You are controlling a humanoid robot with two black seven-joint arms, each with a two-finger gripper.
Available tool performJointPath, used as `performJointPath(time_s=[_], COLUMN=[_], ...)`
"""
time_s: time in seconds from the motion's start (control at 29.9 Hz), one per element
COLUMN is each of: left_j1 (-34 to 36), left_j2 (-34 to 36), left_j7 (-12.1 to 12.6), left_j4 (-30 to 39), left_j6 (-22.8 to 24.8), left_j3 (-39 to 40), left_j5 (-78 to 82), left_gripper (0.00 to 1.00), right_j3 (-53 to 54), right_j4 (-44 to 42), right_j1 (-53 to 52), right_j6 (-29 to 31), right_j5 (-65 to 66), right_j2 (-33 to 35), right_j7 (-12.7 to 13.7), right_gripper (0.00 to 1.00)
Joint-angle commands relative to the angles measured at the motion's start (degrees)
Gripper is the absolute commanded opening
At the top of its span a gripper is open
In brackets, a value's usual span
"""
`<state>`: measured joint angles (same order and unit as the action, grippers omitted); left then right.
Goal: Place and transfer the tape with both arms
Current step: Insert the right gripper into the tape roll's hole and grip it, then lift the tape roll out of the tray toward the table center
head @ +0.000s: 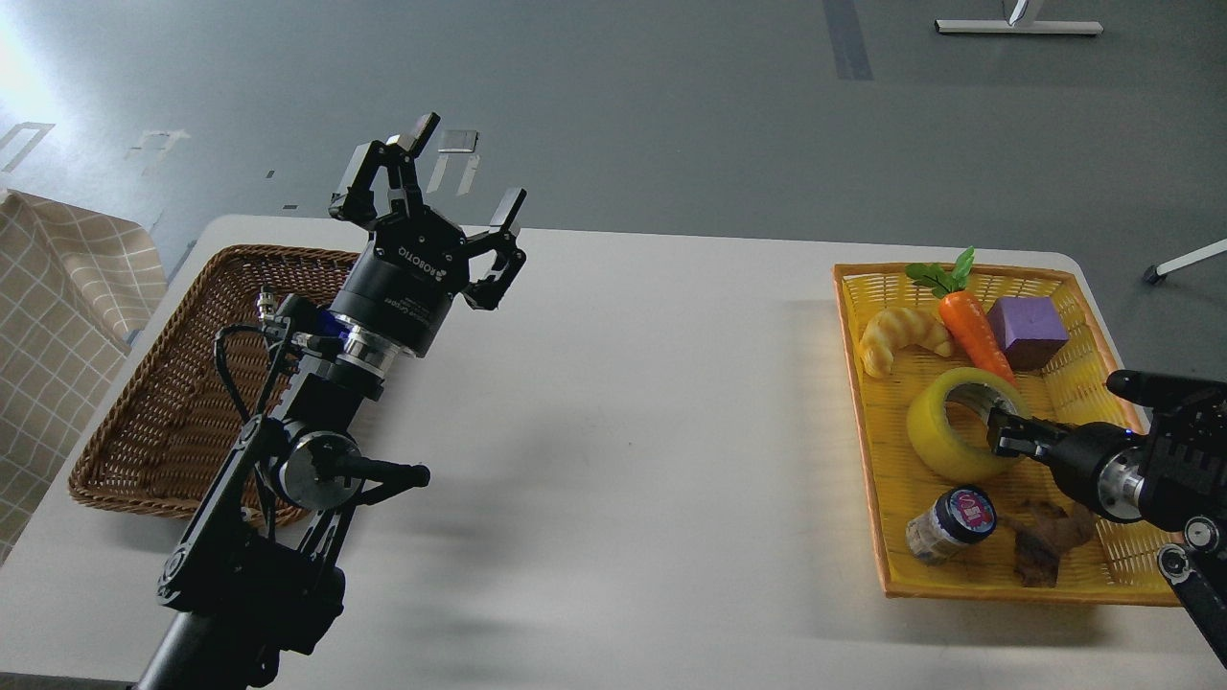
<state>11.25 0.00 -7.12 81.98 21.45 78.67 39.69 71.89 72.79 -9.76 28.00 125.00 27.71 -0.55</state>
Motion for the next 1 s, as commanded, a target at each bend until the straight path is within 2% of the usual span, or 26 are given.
performJointPath(time_s=[0.0, 0.33, 0.54, 0.67, 0.77, 0.97], left_j1=[0.1, 0.0, 0.1, 0.1, 0.0, -0.3], left_j2=[0.0, 0.0, 0.0, 0.0, 0.0, 0.0], left_j7=[0.0, 0.0, 0.0, 0.0, 0.0, 0.0], left_j4=[-0.3, -0.4, -0.4, -0.4, -0.4, -0.4], left_j6=[0.0, 0.1, 0.2, 0.1, 0.1, 0.1], left_j3=[0.0, 0.0, -0.1, -0.1, 0.0, 0.3], left_j5=[0.0, -0.1, 0.0, 0.0, 0.0, 0.0], left_gripper=[0.98, 0.98, 0.98, 0.98, 0.98, 0.98], right_j3=[0.6, 3.8, 4.4, 1.1, -2.4, -13.8], right_j4=[2.7, 7.3, 10.4, 9.8, 9.8, 7.8], right_j1=[0.3, -0.9, -9.5, -16.7, -19.3, -25.1], right_j6=[0.0, 0.0, 0.0, 0.0, 0.0, 0.0], right_j5=[0.0, -1.4, -2.3, -2.1, -2.1, -2.0], right_j2=[1.4, 3.9, 2.5, -3.0, -4.3, -10.6], right_j7=[-2.5, -2.6, -1.9, -1.8, -1.8, -1.8], right_gripper=[0.06, 0.06, 0.06, 0.06, 0.06, 0.07])
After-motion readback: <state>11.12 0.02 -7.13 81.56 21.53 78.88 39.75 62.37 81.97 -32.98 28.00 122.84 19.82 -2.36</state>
